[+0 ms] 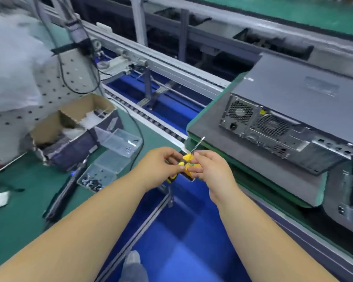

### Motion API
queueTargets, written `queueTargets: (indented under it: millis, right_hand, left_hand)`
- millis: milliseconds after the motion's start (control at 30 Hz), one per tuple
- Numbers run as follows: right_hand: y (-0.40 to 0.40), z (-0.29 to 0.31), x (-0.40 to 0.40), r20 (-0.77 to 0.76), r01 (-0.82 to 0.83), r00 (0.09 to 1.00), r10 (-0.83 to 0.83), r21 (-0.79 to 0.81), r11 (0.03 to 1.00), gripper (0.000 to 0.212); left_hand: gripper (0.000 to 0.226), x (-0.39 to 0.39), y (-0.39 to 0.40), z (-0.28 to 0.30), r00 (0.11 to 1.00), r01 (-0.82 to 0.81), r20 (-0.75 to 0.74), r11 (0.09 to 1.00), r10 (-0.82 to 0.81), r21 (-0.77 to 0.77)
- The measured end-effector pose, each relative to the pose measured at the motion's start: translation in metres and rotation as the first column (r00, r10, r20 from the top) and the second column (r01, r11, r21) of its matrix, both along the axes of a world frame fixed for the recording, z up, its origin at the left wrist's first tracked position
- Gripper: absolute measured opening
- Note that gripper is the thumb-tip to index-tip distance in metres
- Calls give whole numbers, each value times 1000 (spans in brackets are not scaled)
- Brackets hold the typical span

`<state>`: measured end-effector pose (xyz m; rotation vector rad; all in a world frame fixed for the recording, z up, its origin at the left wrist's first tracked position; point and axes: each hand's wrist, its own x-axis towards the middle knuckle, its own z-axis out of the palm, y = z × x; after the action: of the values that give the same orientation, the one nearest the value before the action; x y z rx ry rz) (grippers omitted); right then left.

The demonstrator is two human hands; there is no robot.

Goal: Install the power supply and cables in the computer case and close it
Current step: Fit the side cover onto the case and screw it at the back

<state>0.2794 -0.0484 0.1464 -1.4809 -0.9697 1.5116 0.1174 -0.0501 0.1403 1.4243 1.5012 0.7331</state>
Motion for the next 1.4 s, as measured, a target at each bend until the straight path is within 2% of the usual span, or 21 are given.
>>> queueTargets:
  millis: [100,233,400,633,767,867,1133,1233,1300,1400]
  right_hand:
    - [6,-9,-32,23,-120,992,120,-10,993,10]
    - [14,-30,-74,53,-226,972,231,-85,970,14]
    - [27,-62,-119,49,-261,961,274,-176,949,9]
    - [54,-98,-158,78,-216,964,252,-319,923,30]
    - [64,-113,-166,81,-189,968,238,-392,901,41]
    - [66,-122,-168,40,-188,974,225,-418,889,39]
    - [67,-130,-168,-38,-222,973,226,-410,885,47]
    - [68,-127,-161,9,-224,968,250,-407,885,53]
    - [69,-122,-151,63,-209,966,251,-382,900,49]
    - [68,-111,-124,183,-171,958,221,-254,952,40]
  left_hand:
    - [17,-32,-5,-14,987,-62,-148,998,62,4]
    - [20,-64,-2,-39,963,-112,-251,992,94,-58]
    - [21,-99,10,-76,931,-137,-351,987,99,-86]
    - [18,-125,44,-117,859,-98,-512,983,5,-154]
    - [20,-129,58,-136,832,-31,-550,983,-76,-182]
    - [24,-130,62,-146,801,6,-585,979,-126,-202]
    - [23,-137,64,-152,782,-13,-615,983,-103,-181]
    - [28,-133,64,-146,775,-16,-628,991,-73,-135]
    - [33,-127,65,-137,783,-7,-620,996,-49,-88]
    - [37,-110,72,-119,840,76,-540,997,-56,15]
